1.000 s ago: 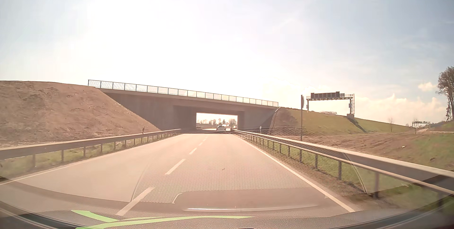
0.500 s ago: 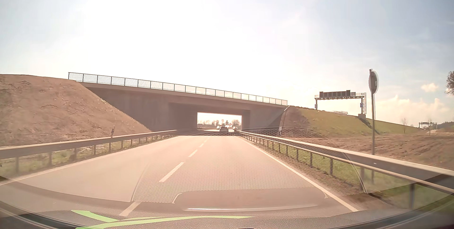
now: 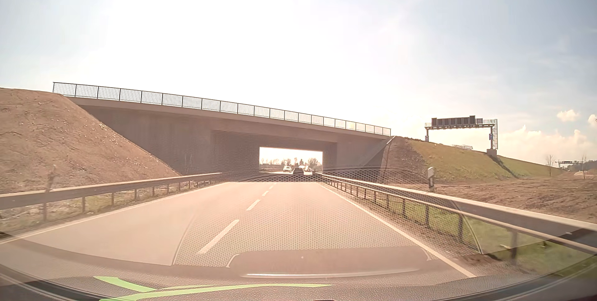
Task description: Follow the waypoints while adhering to traffic rules and regulations
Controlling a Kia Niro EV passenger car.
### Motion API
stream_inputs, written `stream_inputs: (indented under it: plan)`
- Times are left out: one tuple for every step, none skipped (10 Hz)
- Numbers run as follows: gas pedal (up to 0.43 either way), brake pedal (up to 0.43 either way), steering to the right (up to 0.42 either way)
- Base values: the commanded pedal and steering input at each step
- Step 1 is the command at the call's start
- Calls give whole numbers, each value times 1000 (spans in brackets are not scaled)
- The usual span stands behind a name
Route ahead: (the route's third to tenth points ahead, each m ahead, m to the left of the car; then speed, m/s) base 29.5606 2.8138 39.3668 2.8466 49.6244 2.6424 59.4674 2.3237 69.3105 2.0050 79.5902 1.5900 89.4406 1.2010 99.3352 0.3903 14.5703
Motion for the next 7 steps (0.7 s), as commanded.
stream_inputs:
  plan:
    - [197,0,-4]
    - [197,0,-4]
    - [197,0,-4]
    - [197,0,-3]
    - [197,0,-2]
    - [197,0,-1]
    - [197,0,0]
